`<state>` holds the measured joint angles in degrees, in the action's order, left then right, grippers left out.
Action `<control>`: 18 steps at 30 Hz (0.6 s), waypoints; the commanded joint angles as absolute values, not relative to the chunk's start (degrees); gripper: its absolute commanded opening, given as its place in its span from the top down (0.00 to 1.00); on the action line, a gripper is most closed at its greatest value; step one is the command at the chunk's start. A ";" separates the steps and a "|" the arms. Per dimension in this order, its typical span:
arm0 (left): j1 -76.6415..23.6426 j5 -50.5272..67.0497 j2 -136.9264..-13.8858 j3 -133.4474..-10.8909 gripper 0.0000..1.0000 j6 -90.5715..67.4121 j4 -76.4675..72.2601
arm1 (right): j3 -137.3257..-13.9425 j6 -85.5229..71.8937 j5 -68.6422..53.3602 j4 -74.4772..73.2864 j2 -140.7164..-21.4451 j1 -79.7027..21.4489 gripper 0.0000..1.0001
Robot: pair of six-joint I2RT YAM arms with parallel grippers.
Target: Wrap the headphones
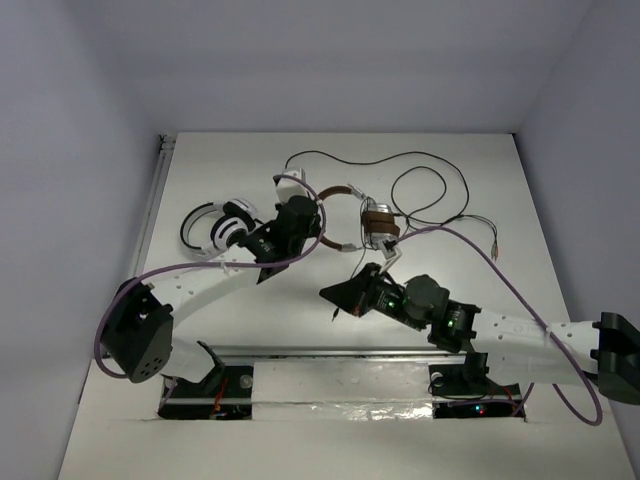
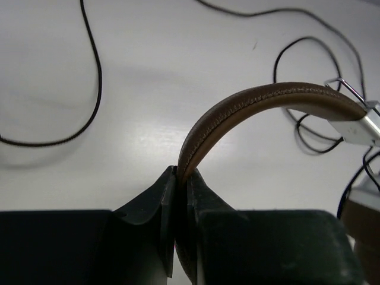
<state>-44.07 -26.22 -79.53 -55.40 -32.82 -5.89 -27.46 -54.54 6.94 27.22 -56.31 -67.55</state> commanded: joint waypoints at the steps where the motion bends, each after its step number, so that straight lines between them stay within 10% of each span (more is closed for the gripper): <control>1: -46.84 -31.73 -77.00 -51.78 1.00 -36.38 -13.09 | -31.90 -57.56 13.14 26.12 -55.46 -68.99 0.81; 9: -53.70 -30.68 -74.27 -44.57 1.00 -40.43 -11.60 | -32.70 -63.54 30.76 20.83 -54.06 -67.94 0.61; 18: -57.66 -25.49 -72.25 -43.15 1.00 -42.80 -7.56 | -33.40 -56.97 33.74 16.97 -55.11 -58.37 0.60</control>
<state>-56.55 -27.44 -74.85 -42.96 -39.62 -5.85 -30.87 -59.99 28.99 18.76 -54.76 -59.81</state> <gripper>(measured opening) 0.054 0.395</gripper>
